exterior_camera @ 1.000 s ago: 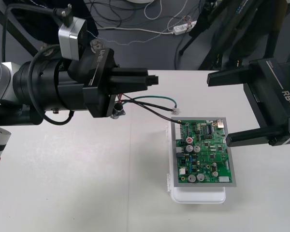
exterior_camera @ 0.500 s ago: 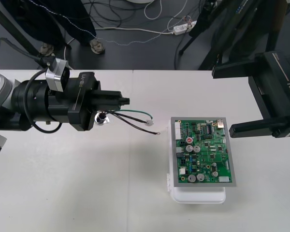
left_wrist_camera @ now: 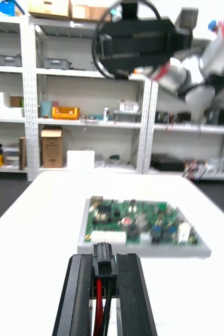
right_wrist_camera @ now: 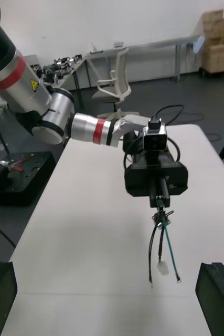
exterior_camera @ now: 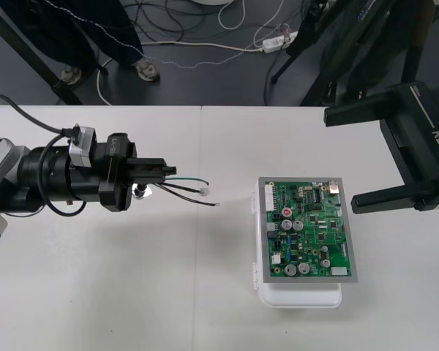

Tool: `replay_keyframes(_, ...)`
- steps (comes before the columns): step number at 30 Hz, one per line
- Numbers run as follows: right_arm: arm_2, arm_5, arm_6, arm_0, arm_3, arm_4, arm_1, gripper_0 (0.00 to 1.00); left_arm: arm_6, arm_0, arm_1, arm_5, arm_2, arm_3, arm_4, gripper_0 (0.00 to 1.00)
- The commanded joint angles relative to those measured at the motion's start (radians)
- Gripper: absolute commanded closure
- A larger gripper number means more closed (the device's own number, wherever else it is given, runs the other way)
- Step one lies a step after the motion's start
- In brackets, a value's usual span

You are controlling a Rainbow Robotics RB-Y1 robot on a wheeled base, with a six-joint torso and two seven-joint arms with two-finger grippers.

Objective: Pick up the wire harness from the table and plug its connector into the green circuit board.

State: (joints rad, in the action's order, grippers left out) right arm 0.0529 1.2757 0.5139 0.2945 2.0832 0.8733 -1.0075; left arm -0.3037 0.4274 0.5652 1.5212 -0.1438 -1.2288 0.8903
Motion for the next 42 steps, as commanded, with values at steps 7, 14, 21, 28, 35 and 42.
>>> replay_keyframes(7,0.124,0.228,0.138,0.061,-0.002,0.135,0.004,0.00,-0.126,-0.013,0.004,0.050,0.023,0.048,0.087,1.00)
replay_keyframes(14,0.151,0.295,0.146,0.084,-0.005,0.250,0.004,0.00,-0.153,-0.015,-0.048,0.050,-0.019,0.129,0.099,1.00)
replay_keyframes(21,0.151,0.295,0.138,0.089,0.028,0.457,0.003,0.00,-0.155,-0.027,-0.085,0.050,-0.105,0.127,0.093,1.00)
replay_keyframes(28,0.140,0.295,0.132,0.075,0.133,0.664,0.003,0.00,-0.166,-0.058,-0.148,0.050,-0.138,0.127,0.099,1.00)
replay_keyframes(35,0.001,0.295,0.143,0.061,0.138,0.783,-0.045,0.00,-0.187,-0.085,-0.211,0.050,-0.131,0.127,0.133,1.00)
replay_keyframes(42,-0.133,0.295,0.126,0.061,0.101,0.898,-0.088,0.00,-0.250,-0.107,-0.248,0.050,-0.086,0.127,0.176,1.00)
